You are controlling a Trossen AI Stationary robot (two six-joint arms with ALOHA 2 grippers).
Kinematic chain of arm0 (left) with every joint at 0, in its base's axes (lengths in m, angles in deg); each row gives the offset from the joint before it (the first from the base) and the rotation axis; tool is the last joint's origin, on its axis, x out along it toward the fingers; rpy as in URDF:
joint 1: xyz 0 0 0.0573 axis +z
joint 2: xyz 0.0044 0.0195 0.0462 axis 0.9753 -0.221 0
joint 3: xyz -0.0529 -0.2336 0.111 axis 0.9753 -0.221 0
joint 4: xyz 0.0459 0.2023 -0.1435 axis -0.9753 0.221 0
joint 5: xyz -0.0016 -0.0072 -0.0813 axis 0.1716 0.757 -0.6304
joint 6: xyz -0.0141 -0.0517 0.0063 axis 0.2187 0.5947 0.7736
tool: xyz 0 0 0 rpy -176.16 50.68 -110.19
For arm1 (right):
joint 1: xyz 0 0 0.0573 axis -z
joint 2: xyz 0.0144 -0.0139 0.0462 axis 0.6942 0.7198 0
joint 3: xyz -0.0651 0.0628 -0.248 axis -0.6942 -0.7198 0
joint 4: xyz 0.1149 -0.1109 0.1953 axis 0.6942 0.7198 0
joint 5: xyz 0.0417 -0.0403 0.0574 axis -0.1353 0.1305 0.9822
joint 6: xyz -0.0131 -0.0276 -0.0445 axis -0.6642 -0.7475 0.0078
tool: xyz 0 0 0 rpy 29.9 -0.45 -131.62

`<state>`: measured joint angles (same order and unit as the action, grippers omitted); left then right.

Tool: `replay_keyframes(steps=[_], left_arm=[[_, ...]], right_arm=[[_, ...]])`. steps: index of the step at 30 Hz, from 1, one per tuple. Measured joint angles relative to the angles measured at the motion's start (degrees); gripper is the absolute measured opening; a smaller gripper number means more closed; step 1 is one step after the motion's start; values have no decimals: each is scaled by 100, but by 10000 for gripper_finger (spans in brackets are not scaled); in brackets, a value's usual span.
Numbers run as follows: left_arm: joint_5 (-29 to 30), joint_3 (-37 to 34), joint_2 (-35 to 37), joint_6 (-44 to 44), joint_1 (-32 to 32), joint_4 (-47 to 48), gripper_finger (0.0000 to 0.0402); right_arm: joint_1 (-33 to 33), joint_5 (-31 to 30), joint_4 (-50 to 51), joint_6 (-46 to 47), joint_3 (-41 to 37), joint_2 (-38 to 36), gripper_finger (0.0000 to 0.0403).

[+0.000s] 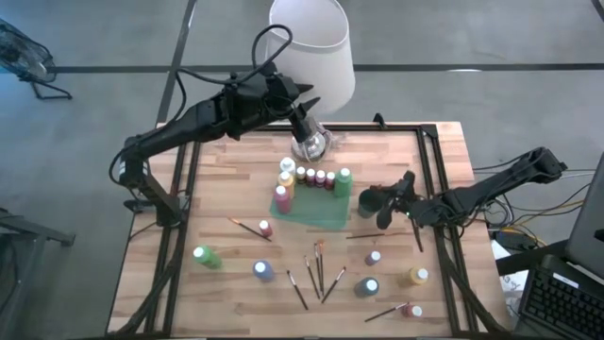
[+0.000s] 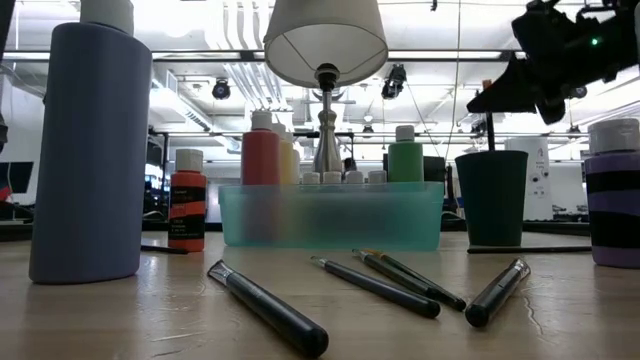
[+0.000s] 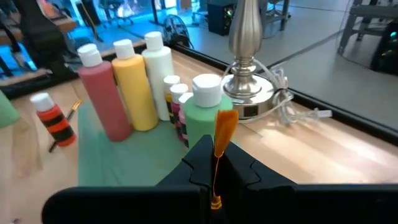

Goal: Pick & Place Paint Supplies
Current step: Put the orange paint brush into the black cup

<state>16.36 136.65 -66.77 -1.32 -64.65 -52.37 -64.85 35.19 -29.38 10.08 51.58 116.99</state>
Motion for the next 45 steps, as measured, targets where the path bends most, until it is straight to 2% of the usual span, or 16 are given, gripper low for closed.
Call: replay_keyframes(steps=[3,13,17,20,28,34,37,39,41,45], left_arm=[[-2,0,0,16,11,0,154],[-13,0,-2,44,11,4,154],[-15,1,-2,54,11,4,154],[-15,2,-2,55,11,4,154],[-15,2,-2,66,11,6,154],[-15,2,-2,22,11,9,154],[-17,2,-2,9,11,9,154],[-17,2,-2,7,11,9,154],[-17,2,-2,6,11,9,154],[-17,2,-2,10,11,9,154]], right_arm=[[0,38,-301,0,-215,7,8],[2,49,-333,-9,-397,7,8],[15,307,-332,-21,-318,7,14],[15,482,-326,-21,-281,7,37],[15,461,-312,-79,-103,-29,127],[13,517,-50,-913,645,-117,172],[13,740,615,-1376,1252,-140,186],[13,913,1463,-1362,1725,-136,192],[13,1176,2739,-920,2328,-118,195],[12,1922,5613,561,3524,-15,188]])
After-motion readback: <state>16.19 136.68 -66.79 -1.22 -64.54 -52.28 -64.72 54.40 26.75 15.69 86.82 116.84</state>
